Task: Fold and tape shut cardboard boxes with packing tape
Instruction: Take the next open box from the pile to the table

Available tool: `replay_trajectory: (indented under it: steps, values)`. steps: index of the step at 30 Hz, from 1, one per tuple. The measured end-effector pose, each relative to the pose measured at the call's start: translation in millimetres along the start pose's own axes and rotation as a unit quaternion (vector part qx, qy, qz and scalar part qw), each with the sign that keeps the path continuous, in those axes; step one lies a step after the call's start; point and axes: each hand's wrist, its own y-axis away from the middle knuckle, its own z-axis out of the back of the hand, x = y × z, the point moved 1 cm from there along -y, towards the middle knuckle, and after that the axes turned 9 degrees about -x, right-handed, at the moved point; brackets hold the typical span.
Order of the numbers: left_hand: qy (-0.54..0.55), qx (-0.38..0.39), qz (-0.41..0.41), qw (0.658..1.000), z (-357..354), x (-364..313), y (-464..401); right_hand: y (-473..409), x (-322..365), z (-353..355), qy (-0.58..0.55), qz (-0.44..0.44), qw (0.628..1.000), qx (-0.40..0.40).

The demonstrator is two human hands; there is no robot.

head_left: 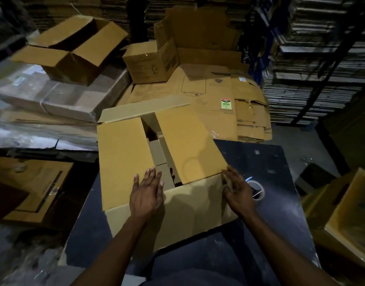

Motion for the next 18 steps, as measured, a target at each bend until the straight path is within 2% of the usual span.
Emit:
replay_trajectory:
  steps: [2, 4, 7, 12, 14, 16, 18]
  values:
    - [0.005, -0.003, -0.018, 1.0, -3, 8, -7, 2, -4, 1, 0.026, -0.059, 0.998, -0.003]
    - [-0.001, 0.01, -0.033, 0.999, -5, 22, -25, 0, -17, -1, 0.052, -0.152, 0.986, 0.049]
    - [-0.002, 0.044, -0.052, 0.998, -2, 45, -59, -2, -26, 3, -0.008, -0.221, 0.968, 0.122]
    - [0.033, 0.088, -0.04, 0.995, 51, 32, -93, -10, 48, 34, -0.099, -0.175, 0.966, 0.16]
    - [0.125, 0.162, -0.02, 0.979, 100, 5, -101, -19, 66, 44, -0.145, -0.185, 0.961, 0.144]
    - [0.194, 0.269, 0.003, 0.944, 156, -15, -110, -31, 74, 48, -0.189, -0.214, 0.949, 0.133]
    - [0.243, 0.332, 0.008, 0.911, 205, -23, -122, -43, 83, 50, -0.19, -0.229, 0.946, 0.131]
